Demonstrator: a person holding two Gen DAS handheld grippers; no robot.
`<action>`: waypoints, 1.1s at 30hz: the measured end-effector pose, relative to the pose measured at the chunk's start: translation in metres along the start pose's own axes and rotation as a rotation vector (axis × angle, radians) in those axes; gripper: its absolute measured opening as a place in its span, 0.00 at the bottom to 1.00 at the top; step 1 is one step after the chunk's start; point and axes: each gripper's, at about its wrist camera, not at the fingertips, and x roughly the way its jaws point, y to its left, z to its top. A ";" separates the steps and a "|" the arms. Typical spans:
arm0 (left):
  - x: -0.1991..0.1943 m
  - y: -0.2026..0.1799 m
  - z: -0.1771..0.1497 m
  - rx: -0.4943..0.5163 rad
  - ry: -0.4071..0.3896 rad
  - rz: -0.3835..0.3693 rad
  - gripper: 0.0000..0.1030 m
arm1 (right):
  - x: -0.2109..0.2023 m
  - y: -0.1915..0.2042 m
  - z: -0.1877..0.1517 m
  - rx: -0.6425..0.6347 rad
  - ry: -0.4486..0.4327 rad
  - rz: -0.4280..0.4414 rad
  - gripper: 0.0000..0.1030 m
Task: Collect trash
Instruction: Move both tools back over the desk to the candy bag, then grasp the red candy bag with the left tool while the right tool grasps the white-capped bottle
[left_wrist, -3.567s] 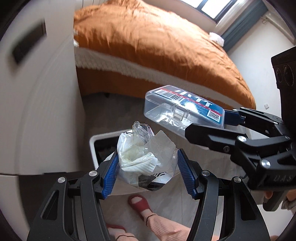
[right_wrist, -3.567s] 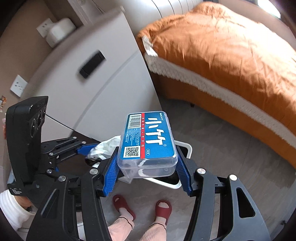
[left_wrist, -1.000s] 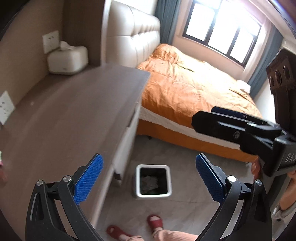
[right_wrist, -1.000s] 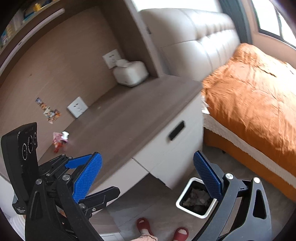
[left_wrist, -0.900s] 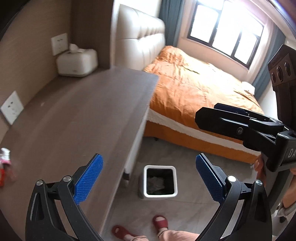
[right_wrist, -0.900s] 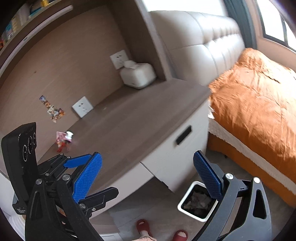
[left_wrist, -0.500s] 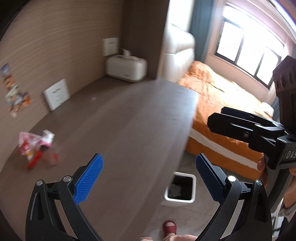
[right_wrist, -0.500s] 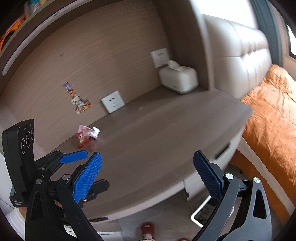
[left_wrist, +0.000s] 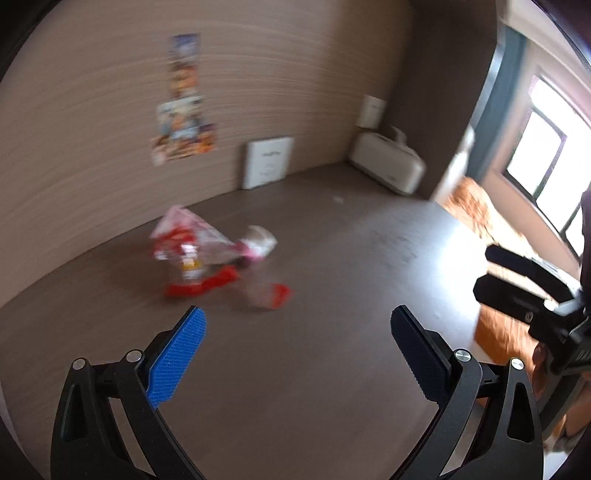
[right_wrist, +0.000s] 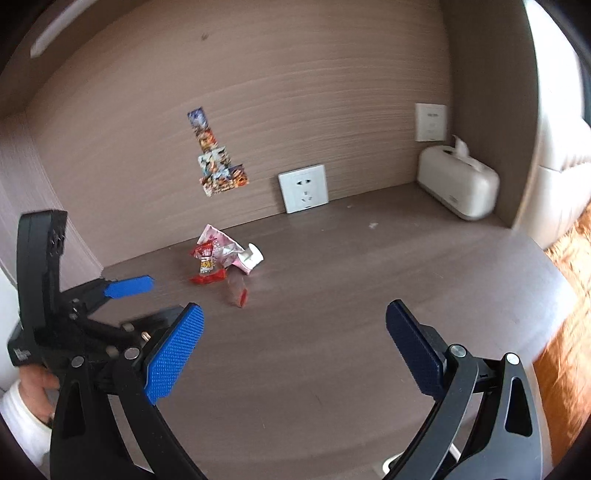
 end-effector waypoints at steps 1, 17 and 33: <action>0.001 0.010 0.002 -0.014 -0.007 0.007 0.95 | 0.007 0.003 0.002 -0.005 0.003 0.003 0.95; 0.094 0.105 0.034 -0.136 0.108 0.014 0.79 | 0.153 0.033 0.027 0.130 0.102 -0.112 0.95; 0.121 0.081 0.024 0.032 0.145 -0.040 0.26 | 0.206 0.056 0.034 0.213 0.137 -0.013 0.43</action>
